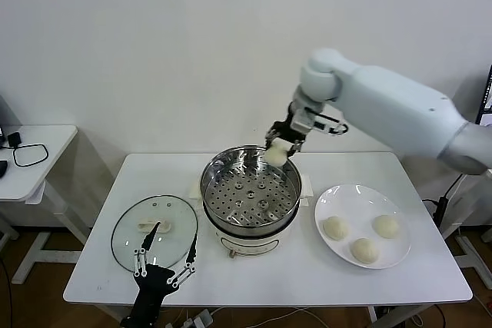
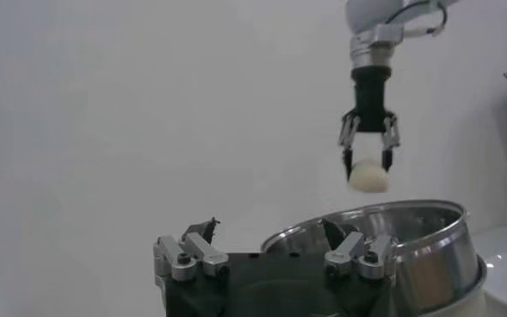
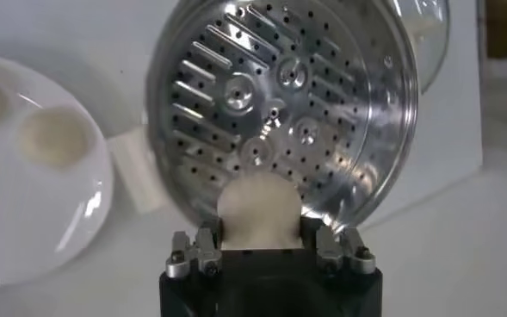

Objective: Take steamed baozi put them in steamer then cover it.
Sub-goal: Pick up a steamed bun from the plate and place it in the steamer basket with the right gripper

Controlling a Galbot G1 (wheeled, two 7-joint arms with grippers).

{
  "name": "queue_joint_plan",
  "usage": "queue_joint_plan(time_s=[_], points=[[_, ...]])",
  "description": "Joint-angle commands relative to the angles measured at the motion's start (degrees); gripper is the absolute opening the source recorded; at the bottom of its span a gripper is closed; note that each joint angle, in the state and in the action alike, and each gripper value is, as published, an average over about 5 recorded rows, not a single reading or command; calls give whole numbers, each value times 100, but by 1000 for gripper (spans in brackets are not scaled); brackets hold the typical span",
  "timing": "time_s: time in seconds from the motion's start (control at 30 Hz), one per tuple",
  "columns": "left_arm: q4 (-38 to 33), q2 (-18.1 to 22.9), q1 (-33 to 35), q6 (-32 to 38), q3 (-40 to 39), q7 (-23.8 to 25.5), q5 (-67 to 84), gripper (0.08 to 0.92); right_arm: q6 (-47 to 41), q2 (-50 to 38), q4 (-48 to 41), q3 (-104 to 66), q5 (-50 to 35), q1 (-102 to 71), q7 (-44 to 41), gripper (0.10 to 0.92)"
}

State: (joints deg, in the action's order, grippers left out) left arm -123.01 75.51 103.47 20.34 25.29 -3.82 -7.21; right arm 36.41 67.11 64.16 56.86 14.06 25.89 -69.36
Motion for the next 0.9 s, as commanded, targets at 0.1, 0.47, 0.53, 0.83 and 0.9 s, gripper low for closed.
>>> queue_joint_plan(time_s=[0.1,0.47,0.53,0.83,0.9], points=[[-11,-13,42,8,23,-3,50,823,493,1033,-937,-151,891,-570,89,619],[-7,4,46,11,44,-34,38,823,588,1382,-1532,-451,1419,-947,204,619],[-10,1,42,-24,45,-65,11,823,597,1412,-1566,-480,1503,-961,224,619],[-42,8,29,-72,34,-131,-72,823,592,1330,-1423,-497,1524,-911,235,763],[-40,14,22,-51,19,-189,-175,823,509,1178,-1208,-467,1337,-829,171,802]])
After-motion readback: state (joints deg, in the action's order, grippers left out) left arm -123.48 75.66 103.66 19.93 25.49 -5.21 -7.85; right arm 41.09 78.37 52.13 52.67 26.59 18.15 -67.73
